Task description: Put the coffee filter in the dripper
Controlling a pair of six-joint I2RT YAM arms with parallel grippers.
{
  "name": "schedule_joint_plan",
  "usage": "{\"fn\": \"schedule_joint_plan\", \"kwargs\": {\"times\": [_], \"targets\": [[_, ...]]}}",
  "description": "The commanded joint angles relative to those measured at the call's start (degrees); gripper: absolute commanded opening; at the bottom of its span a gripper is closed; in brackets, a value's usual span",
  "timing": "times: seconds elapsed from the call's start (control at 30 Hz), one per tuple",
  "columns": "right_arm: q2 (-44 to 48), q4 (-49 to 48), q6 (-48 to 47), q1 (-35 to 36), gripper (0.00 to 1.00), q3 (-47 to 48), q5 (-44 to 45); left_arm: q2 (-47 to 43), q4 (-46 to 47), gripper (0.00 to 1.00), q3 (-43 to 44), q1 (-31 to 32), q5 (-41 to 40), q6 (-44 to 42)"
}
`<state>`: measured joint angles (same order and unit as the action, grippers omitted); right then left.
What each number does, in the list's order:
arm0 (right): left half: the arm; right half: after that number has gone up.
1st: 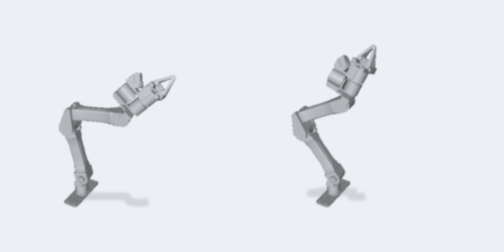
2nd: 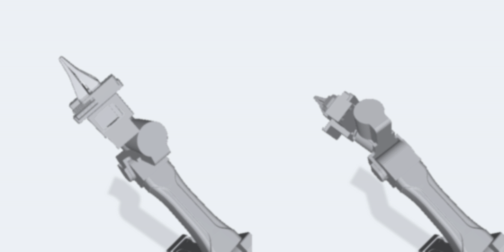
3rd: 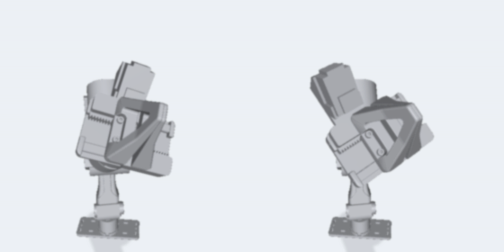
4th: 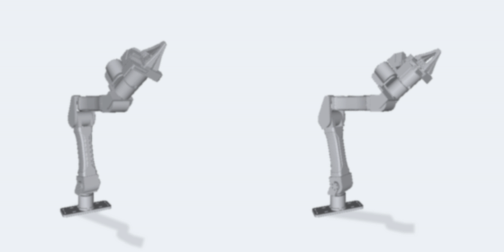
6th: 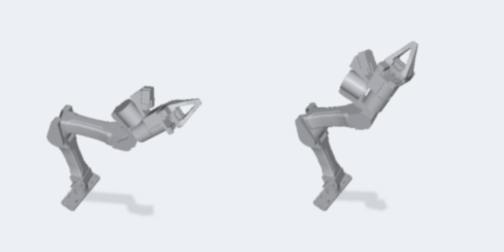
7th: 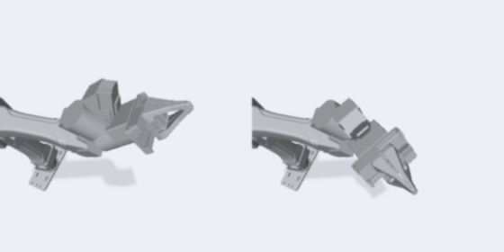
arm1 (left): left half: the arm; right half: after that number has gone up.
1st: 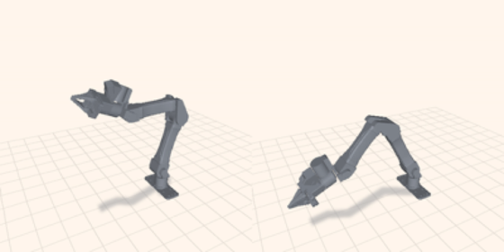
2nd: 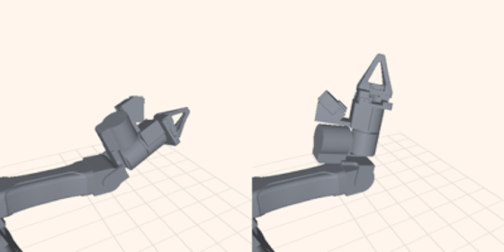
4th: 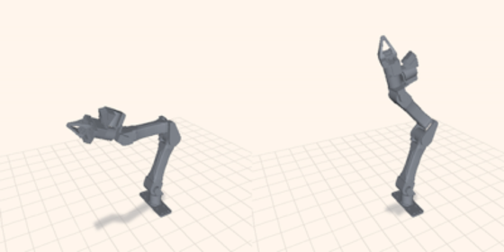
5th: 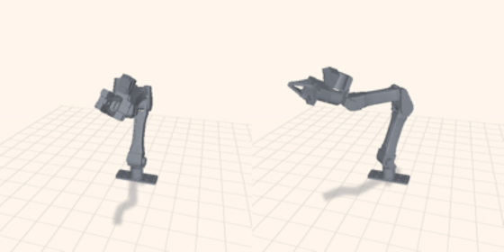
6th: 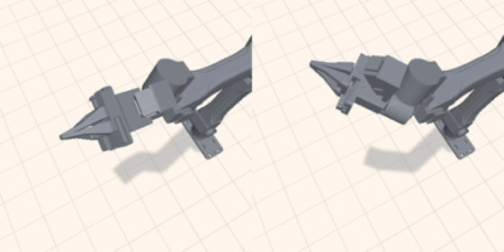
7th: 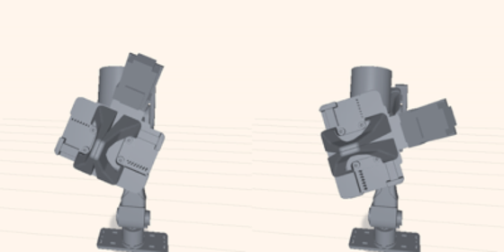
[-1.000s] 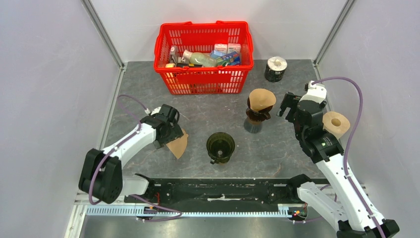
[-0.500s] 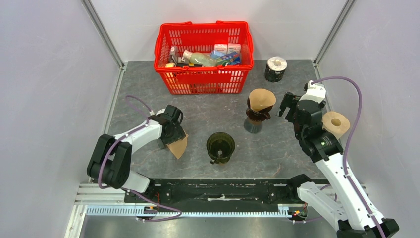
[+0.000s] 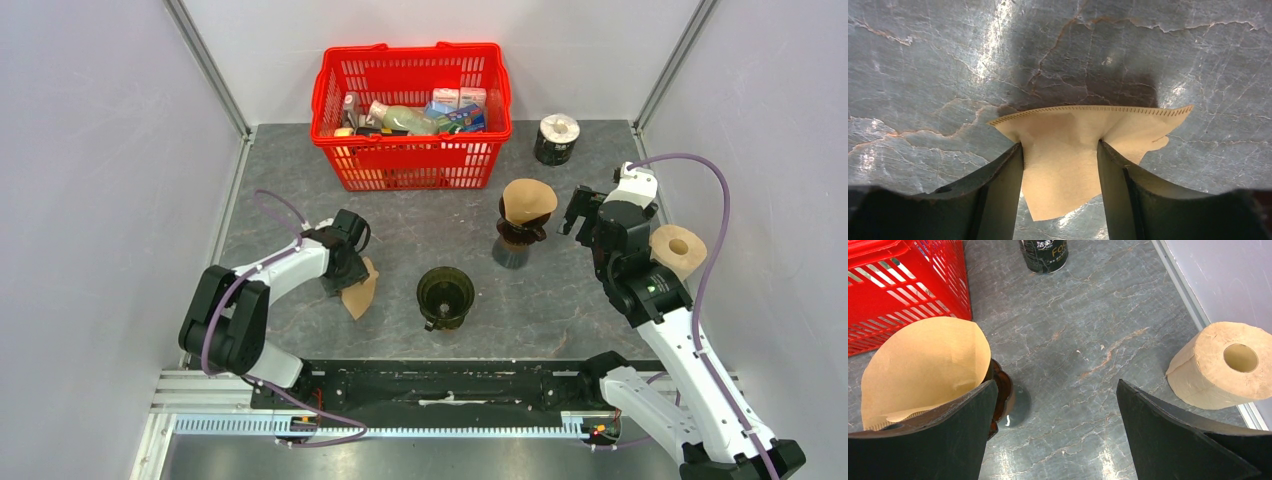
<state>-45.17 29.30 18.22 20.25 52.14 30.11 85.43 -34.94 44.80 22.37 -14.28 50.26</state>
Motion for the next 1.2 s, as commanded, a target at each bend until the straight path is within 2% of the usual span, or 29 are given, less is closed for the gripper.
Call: {"fn": "schedule_joint_plan", "kwargs": {"times": [0.0, 0.17, 0.2, 0.27, 0.3, 0.57, 0.73, 0.9, 0.97, 1.03, 1.17], "targets": [[0.5, -0.4, 0.0, 0.1, 0.97, -0.1, 1.5, 3.7, 5.3, 0.59, -1.7, -0.2, 3.8, 0.9], [0.3, -0.5, -0.1, 0.1, 0.97, -0.1, 1.5, 2.2, 4.5, 0.47, -1.3, -0.2, 4.3, 0.5], [0.3, -0.5, 0.0, 0.1, 0.97, -0.1, 1.5, 1.6, 4.1, 0.43, -1.1, -0.1, 4.0, 0.4], [0.2, -0.5, 0.0, 0.2, 0.97, -0.1, 1.3, 0.2, 3.2, 0.26, -0.8, -0.2, 3.7, 0.4], [0.3, -0.4, -0.1, 0.1, 0.97, -0.1, 1.3, -0.6, 2.9, 0.24, -0.6, -0.2, 3.8, 0.2], [0.6, -0.4, 0.0, 0.2, 0.97, 0.2, 0.1, -5.4, -0.2, 0.22, 3.5, -0.2, 5.1, -1.4], [2.2, -1.6, -0.6, 0.2, 0.97, -0.1, -3.9, -11.3, -0.8, 0.21, 7.7, -0.2, 7.2, -2.4], [3.8, -5.3, -1.8, 0.1, 0.97, 0.1, -15.8, -17.7, 3.1, 0.22, 11.3, -0.2, 12.4, -1.9], [3.9, -7.4, -2.0, 0.1, 0.97, 0.5, -25.0, -20.0, 7.6, 0.22, 11.5, -0.1, 15.9, -1.0], [3.4, -10.3, -1.8, 0.1, 0.97, 1.1, -38.0, -21.6, 11.5, 0.22, 11.7, -0.1, 18.1, -0.3], [-0.5, -19.1, 4.2, 0.1, 0.97, 2.6, -56.6, -22.2, 16.5, 0.23, 13.9, 0.4, 22.6, -0.2]]}}
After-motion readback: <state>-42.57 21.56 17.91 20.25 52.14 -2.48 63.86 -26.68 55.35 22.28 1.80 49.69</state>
